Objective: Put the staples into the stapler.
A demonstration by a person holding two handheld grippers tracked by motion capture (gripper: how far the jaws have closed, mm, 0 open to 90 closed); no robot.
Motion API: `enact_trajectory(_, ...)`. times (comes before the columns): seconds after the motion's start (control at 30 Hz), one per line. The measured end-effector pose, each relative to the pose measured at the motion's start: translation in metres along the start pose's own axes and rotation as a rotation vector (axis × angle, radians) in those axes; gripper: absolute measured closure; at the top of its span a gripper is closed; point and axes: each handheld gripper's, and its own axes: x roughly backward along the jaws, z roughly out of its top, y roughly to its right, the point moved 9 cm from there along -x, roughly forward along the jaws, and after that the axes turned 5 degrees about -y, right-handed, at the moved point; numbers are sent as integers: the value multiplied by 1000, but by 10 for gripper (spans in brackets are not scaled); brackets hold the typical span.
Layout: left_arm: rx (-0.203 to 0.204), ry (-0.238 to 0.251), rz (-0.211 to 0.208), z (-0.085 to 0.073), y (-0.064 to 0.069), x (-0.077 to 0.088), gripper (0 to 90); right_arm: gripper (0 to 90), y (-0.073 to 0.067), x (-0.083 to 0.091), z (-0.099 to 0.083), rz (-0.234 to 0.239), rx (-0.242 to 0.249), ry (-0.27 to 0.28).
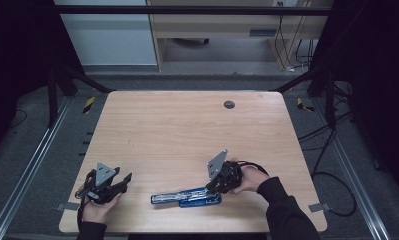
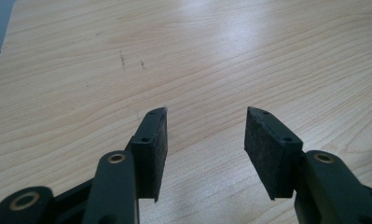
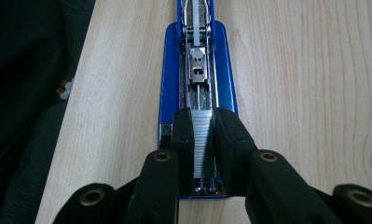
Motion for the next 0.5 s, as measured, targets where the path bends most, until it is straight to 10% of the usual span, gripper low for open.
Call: enact_trajectory(0.5,-1,1,0,0,0,0,493,780,0,-1,-3,6,-7,-1)
